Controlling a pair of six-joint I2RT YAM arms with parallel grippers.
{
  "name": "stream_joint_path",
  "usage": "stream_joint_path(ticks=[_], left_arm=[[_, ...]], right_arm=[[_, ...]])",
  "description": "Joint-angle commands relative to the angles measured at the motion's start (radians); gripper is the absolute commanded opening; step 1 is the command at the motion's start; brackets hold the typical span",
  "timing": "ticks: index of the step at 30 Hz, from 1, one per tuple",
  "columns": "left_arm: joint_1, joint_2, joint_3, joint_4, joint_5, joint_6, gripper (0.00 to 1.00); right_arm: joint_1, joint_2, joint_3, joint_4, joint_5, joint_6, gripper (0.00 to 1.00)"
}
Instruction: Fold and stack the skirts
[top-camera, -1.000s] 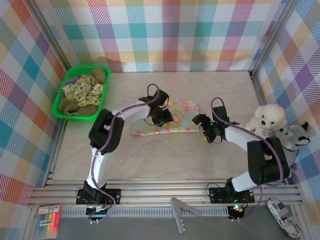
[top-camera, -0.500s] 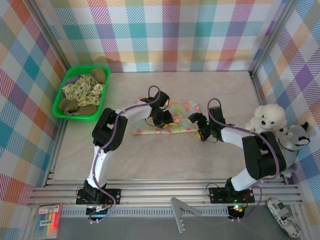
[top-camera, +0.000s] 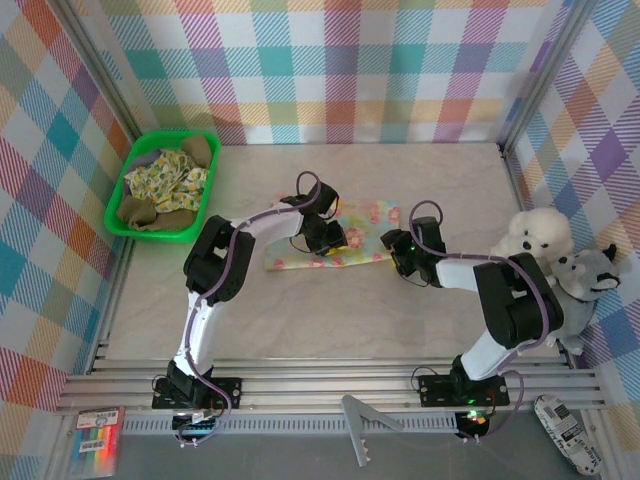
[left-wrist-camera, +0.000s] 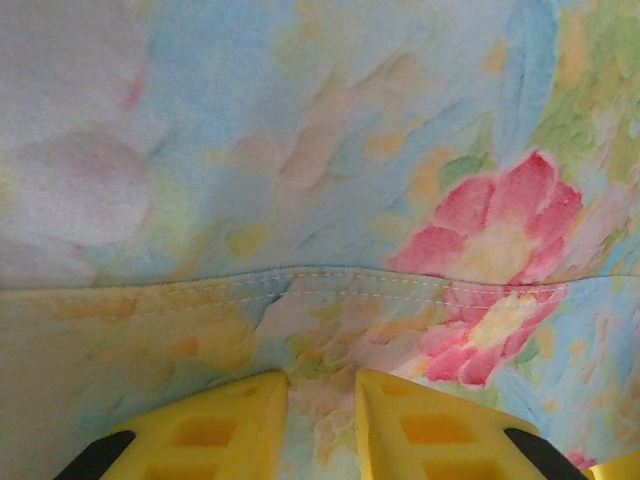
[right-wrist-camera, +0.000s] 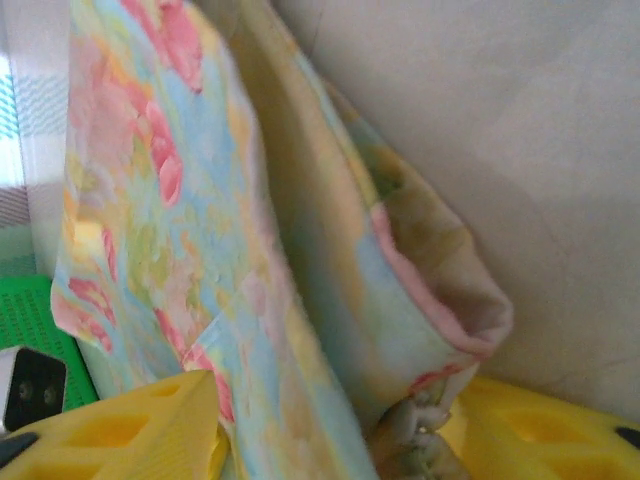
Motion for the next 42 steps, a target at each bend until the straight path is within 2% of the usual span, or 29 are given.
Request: stream_joint_path(ticks=[1, 9, 13, 15, 20, 23, 29, 33, 37, 40, 42], left_arm=[[0.004, 0.006, -0.04, -0.065, 0.0, 0.009, 0.26], [0.004, 0.001, -0.051, -0.057, 0.003, 0.009, 0.26], [0.012, -0.012, -0.045, -0.065, 0.051, 0.004, 0.26], [0.016, -0.045, -0.047, -0.064, 0.077, 0.001, 0.3], [0.066, -0.185, -0.093, -0.103, 0.001, 0.04, 0.55], [0.145, -0.247, -0.16, -0.116, -0.053, 0.077, 0.71], [0.299, -0.287, -0.235, -0.169, -0.073, 0.185, 1.0], [0.336, -0.272, -0.234, -0.21, -0.111, 0.266, 1.0], [0.346, -0.209, -0.201, -0.236, -0.095, 0.319, 0.99], [0.346, -0.175, -0.184, -0.235, -0.112, 0.321, 0.91], [0.346, -0.156, -0.181, -0.225, -0.11, 0.316, 0.79]], right_arm=[[0.005, 0.02, -0.028, 0.098, 0.068, 0.049, 0.52], [0.005, 0.013, -0.07, 0.116, 0.114, 0.054, 0.28], [0.005, -0.001, -0.09, 0.15, 0.128, 0.002, 0.03], [0.005, -0.005, -0.094, 0.16, 0.117, -0.025, 0.0], [0.005, -0.024, -0.091, 0.108, 0.102, -0.071, 0.0], [0.005, -0.036, -0.078, 0.053, 0.098, -0.104, 0.0], [0.004, -0.068, -0.041, -0.067, 0.094, -0.192, 0.0], [0.004, -0.101, -0.039, -0.124, 0.115, -0.225, 0.0], [0.004, -0.122, -0.031, -0.168, 0.13, -0.248, 0.0], [0.003, -0.127, -0.02, -0.187, 0.131, -0.267, 0.0], [0.004, -0.13, -0.019, -0.184, 0.127, -0.28, 0.0]])
